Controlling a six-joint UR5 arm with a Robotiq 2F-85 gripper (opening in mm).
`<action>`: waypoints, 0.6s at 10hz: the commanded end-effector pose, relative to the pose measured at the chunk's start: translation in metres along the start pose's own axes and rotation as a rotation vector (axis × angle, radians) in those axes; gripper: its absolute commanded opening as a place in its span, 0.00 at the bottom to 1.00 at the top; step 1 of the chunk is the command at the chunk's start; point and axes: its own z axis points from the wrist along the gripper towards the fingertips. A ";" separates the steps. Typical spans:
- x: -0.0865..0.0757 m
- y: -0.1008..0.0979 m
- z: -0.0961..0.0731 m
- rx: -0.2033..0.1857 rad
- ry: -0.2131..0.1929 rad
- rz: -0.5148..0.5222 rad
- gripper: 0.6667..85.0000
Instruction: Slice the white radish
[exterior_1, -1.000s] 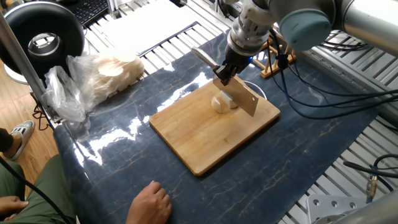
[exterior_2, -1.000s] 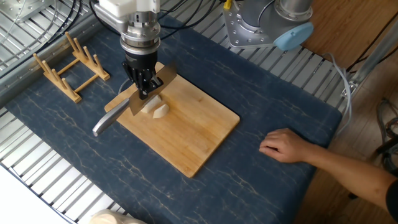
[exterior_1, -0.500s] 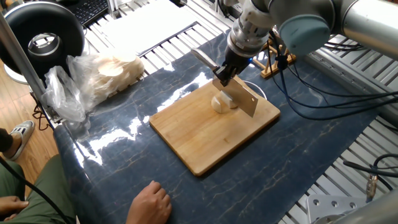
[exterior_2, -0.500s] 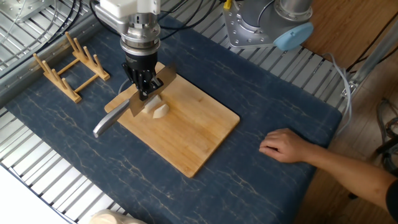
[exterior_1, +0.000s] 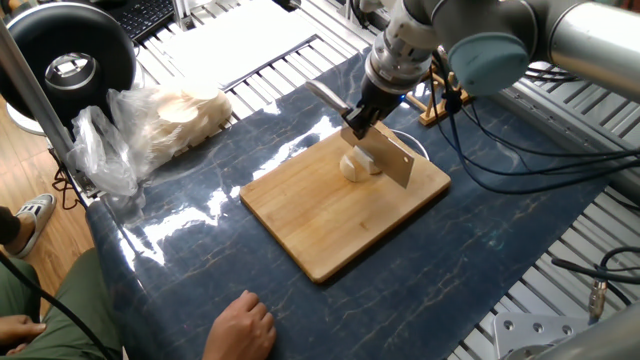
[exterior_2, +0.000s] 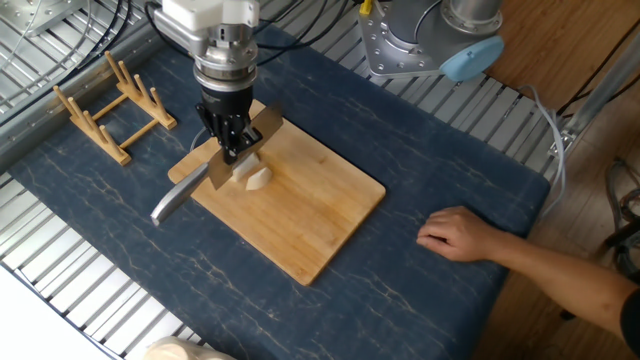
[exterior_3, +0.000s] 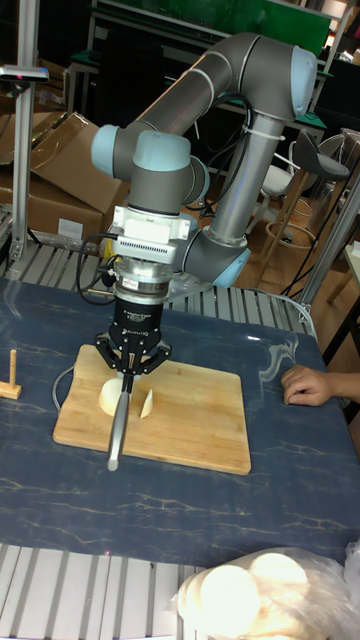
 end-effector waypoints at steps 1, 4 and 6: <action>-0.006 -0.002 0.003 0.008 -0.031 0.003 0.00; -0.008 -0.002 0.006 0.017 -0.047 0.004 0.00; -0.003 -0.003 0.003 0.024 -0.027 0.004 0.00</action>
